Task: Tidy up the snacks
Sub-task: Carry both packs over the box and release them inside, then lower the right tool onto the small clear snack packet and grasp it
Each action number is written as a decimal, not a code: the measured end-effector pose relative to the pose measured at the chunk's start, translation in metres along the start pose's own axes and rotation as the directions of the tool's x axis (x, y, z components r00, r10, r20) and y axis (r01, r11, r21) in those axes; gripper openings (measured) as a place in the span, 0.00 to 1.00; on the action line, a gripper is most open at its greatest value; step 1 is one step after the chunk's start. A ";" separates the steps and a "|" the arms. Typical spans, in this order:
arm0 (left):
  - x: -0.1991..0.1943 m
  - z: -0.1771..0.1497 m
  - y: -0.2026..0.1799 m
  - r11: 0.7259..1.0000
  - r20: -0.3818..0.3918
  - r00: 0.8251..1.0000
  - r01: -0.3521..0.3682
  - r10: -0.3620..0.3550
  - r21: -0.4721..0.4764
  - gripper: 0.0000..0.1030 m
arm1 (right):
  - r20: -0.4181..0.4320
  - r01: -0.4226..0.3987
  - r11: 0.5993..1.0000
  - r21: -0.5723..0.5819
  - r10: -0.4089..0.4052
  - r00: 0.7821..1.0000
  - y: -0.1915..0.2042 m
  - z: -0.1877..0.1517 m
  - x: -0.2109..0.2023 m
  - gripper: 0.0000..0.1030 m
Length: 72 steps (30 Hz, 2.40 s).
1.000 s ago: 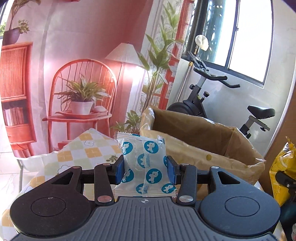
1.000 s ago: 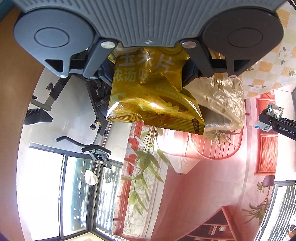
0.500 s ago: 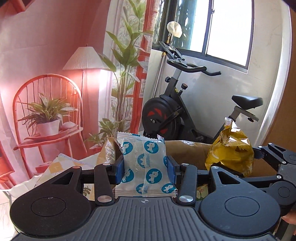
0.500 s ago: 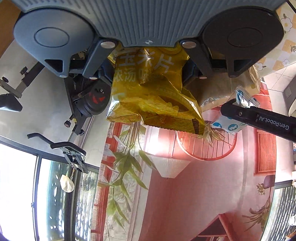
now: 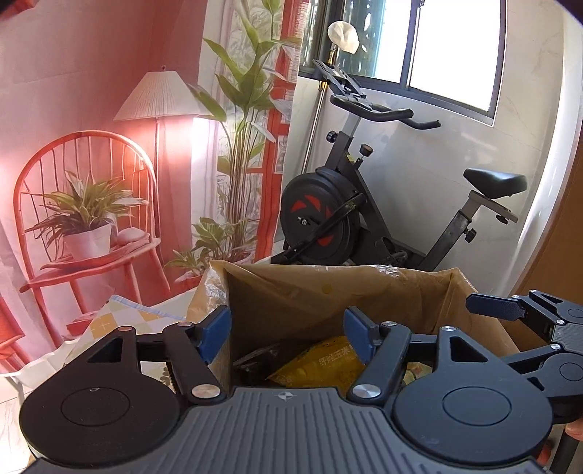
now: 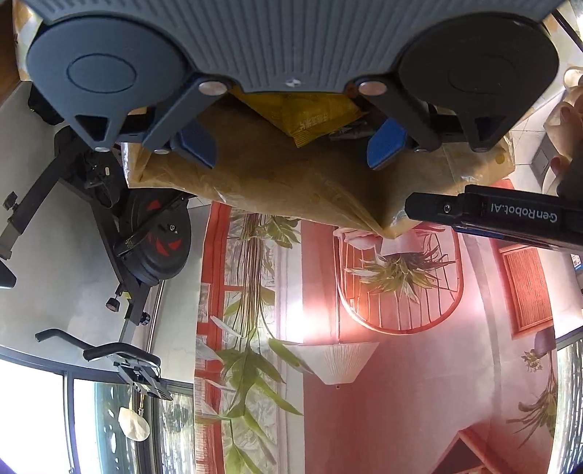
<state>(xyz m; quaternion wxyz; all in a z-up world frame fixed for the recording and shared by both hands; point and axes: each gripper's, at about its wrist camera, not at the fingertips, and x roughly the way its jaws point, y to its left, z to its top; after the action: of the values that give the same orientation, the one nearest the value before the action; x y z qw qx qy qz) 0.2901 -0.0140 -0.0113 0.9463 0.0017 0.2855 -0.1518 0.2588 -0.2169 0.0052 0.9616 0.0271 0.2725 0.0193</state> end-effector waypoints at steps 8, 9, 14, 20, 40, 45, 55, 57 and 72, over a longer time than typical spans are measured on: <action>-0.062 -0.023 0.013 0.999 0.040 0.998 -0.047 0.047 -0.017 0.69 | 0.057 -0.037 0.999 -0.020 0.038 0.998 -0.002 -0.025 -0.060 0.86; -0.070 -0.027 0.016 0.999 0.046 0.998 -0.049 0.050 -0.023 0.69 | 0.063 -0.043 0.999 -0.022 0.044 0.997 -0.003 -0.030 -0.068 0.85; -0.106 -0.054 0.034 0.994 0.065 0.994 -0.087 0.091 -0.064 0.69 | 0.092 -0.039 0.999 -0.022 0.041 0.995 -0.010 -0.063 -0.102 0.82; -0.118 -0.094 0.060 0.979 0.020 0.988 -0.150 0.154 -0.138 0.67 | 0.095 -0.004 1.000 0.017 0.003 0.995 -0.023 -0.106 -0.119 0.70; -0.078 -0.181 0.065 0.903 -0.139 0.944 -0.326 0.298 -0.278 0.63 | -0.165 0.165 0.977 0.133 -0.143 0.976 -0.081 -0.228 -0.069 0.41; -0.075 -0.188 0.066 0.891 -0.165 0.933 -0.354 0.319 -0.283 0.63 | -0.206 0.179 0.966 0.186 -0.140 0.968 -0.086 -0.240 -0.057 0.36; -0.065 -0.200 0.062 0.900 -0.199 0.936 -0.338 0.291 -0.275 0.63 | -0.250 0.220 0.956 0.196 -0.168 0.954 -0.082 -0.251 -0.040 0.31; -0.063 -0.202 0.062 0.904 -0.205 0.938 -0.329 0.279 -0.272 0.63 | -0.237 0.230 0.956 0.185 -0.183 0.954 -0.078 -0.254 -0.040 0.27; -0.022 -0.217 0.059 0.933 -0.267 0.938 -0.282 0.220 -0.222 0.60 | -0.175 0.237 0.951 0.197 -0.204 0.963 -0.074 -0.263 -0.052 0.19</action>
<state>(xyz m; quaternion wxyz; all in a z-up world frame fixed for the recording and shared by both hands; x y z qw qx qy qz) 0.1723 0.0684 -0.1859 0.9090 -0.0662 0.4113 0.0109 0.0782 -0.2827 -0.1964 0.9254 0.0993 0.3469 -0.1163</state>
